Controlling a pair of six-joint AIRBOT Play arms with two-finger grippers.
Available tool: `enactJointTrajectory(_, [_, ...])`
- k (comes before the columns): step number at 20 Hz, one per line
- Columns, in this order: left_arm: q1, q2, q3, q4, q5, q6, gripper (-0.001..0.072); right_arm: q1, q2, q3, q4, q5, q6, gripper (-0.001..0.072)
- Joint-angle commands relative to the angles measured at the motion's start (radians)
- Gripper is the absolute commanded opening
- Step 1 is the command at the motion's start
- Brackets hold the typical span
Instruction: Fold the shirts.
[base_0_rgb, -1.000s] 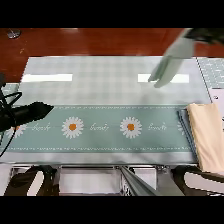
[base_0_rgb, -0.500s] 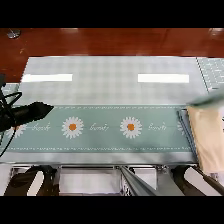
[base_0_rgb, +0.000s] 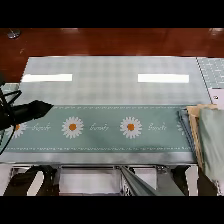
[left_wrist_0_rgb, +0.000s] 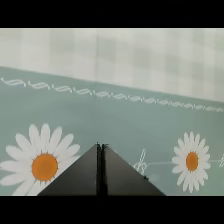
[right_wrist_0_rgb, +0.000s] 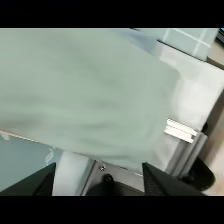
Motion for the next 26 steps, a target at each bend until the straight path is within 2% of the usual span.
enactJointTrajectory(1, [-0.001,-0.109,0.121,-0.068,0.046,0.045,0.0019,0.081,-0.09,0.077,0.238,-0.123,-0.015,0.0588])
enactJointTrajectory(2, [-0.002,-0.178,0.21,-0.119,0.045,0.082,0.0019,0.162,-0.161,0.164,0.365,-0.169,-0.013,0.0435])
enactJointTrajectory(4, [-0.048,-0.335,0.447,-0.158,0.032,0.108,0.0018,0.393,-0.301,0.334,0.585,-0.3,-0.048,0.0023])
enactJointTrajectory(5, [-0.087,-0.409,0.563,-0.151,0.013,0.115,0.0018,0.533,-0.364,0.404,0.617,-0.376,-0.095,0.0031])
enactJointTrajectory(7, [-0.193,-0.534,0.742,-0.059,-0.024,0.108,0.0018,0.806,-0.48,0.481,0.5,-0.46,-0.144,0.003])
enactJointTrajectory(10, [-0.347,-0.599,0.697,0.357,-0.011,-0.099,0.0018,1.073,-0.635,0.431,0.109,-0.424,-0.041,0.003])
enactJointTrajectory(11, [-0.367,-0.62,0.645,0.473,-0.008,-0.16,0.002,1.119,-0.679,0.39,0.02,-0.422,-0.007,0.003])
enactJointTrajectory(12, [-0.364,-0.64,0.608,0.521,-0.013,-0.197,0.002,1.144,-0.714,0.356,-0.02,-0.423,-0.006,0.003])
enactJointTrajectory(14, [-0.338,-0.672,0.592,0.512,-0.06,-0.251,0.002,1.165,-0.756,0.322,-0.029,-0.42,-0.01,0.003])
enactJointTrajectory(17, [-0.335,-0.675,0.592,0.517,-0.084,-0.227,0.002,1.168,-0.763,0.323,-0.013,-0.386,-0.011,0.003])
enactJointTrajectory(26, [-0.337,-0.678,0.592,0.517,-0.082,-0.227,0.002,1.168,-0.763,0.323,-0.013,-0.391,-0.011,0.0031])
